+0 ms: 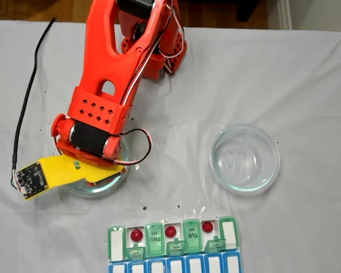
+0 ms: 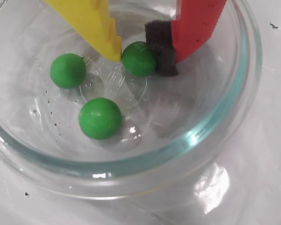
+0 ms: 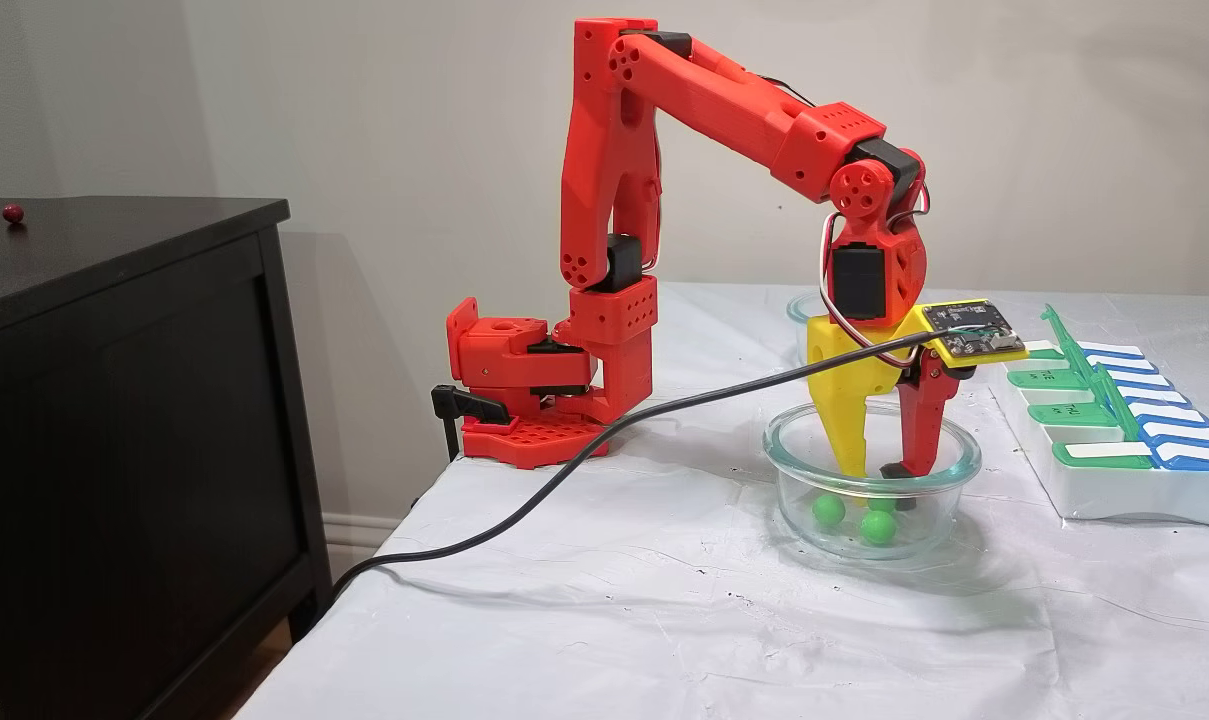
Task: Sort medicines into box.
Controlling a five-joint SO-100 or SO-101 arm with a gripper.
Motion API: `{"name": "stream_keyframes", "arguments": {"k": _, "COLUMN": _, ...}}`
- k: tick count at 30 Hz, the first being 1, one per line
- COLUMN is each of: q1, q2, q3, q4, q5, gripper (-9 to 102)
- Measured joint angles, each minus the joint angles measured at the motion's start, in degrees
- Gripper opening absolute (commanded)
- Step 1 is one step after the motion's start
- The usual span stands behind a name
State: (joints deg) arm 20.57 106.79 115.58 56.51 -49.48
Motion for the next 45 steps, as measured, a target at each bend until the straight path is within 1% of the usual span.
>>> {"name": "stream_keyframes", "arguments": {"k": 11, "q1": 0.0, "q2": 0.0, "q3": 0.0, "q4": -1.4, "q5": 1.1, "gripper": 0}}
{"name": "stream_keyframes", "arguments": {"k": 18, "q1": 0.0, "q2": 0.7, "q3": 0.0, "q4": 0.2, "q5": 1.3, "gripper": 0}}
{"name": "stream_keyframes", "arguments": {"k": 23, "q1": -0.5, "q2": 8.6, "q3": 1.0, "q4": 1.7, "q5": 4.0, "gripper": 0}}
{"name": "stream_keyframes", "arguments": {"k": 28, "q1": -0.7, "q2": 18.3, "q3": 0.4, "q4": 4.7, "q5": 4.5, "gripper": 0}}
{"name": "stream_keyframes", "arguments": {"k": 32, "q1": -4.7, "q2": 24.6, "q3": -0.4, "q4": 6.0, "q5": 7.7, "gripper": 0}}
{"name": "stream_keyframes", "arguments": {"k": 34, "q1": -7.3, "q2": 27.1, "q3": -0.4, "q4": 5.0, "q5": 10.6, "gripper": 0}}
{"name": "stream_keyframes", "arguments": {"k": 38, "q1": -16.5, "q2": 29.9, "q3": 0.6, "q4": 0.2, "q5": 19.4, "gripper": 0}}
{"name": "stream_keyframes", "arguments": {"k": 42, "q1": -25.9, "q2": 30.3, "q3": 4.5, "q4": -8.2, "q5": 27.3, "gripper": 0}}
{"name": "stream_keyframes", "arguments": {"k": 45, "q1": -30.0, "q2": 28.3, "q3": 5.8, "q4": -13.7, "q5": 30.9, "gripper": 0}}
